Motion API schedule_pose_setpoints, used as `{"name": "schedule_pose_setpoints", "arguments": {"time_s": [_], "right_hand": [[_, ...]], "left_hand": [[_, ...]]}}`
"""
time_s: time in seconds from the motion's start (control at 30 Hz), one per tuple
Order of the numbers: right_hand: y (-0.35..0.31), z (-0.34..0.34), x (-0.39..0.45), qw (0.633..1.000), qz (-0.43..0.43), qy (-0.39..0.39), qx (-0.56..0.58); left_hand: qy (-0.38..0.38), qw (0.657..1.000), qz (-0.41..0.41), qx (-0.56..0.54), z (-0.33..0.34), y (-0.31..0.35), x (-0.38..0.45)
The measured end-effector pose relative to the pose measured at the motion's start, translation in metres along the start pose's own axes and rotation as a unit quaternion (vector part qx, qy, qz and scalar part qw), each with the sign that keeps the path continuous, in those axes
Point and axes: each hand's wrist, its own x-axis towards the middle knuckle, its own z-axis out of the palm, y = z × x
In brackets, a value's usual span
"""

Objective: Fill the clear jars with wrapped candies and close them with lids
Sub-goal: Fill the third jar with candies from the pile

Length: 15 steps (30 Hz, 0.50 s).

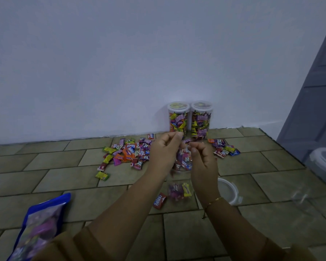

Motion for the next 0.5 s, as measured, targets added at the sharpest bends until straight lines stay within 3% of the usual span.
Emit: {"name": "schedule_pose_setpoints", "arguments": {"time_s": [0.17,0.3,0.4,0.5], "right_hand": [[0.007,-0.002,-0.002,1.000,0.002,-0.020,0.006],[0.011,-0.001,0.002,0.998,0.053,-0.023,0.035],[0.013,-0.002,0.005,0.994,0.087,-0.030,0.053],[0.017,-0.002,0.006,0.994,0.080,-0.053,0.049]], "left_hand": [[0.006,0.999,-0.015,-0.039,-0.002,-0.002,0.001],[0.039,0.994,-0.032,-0.093,-0.013,-0.012,0.004],[0.020,0.998,-0.046,0.028,-0.035,-0.034,0.000],[-0.093,0.979,-0.079,0.166,-0.061,-0.062,-0.009]]}}
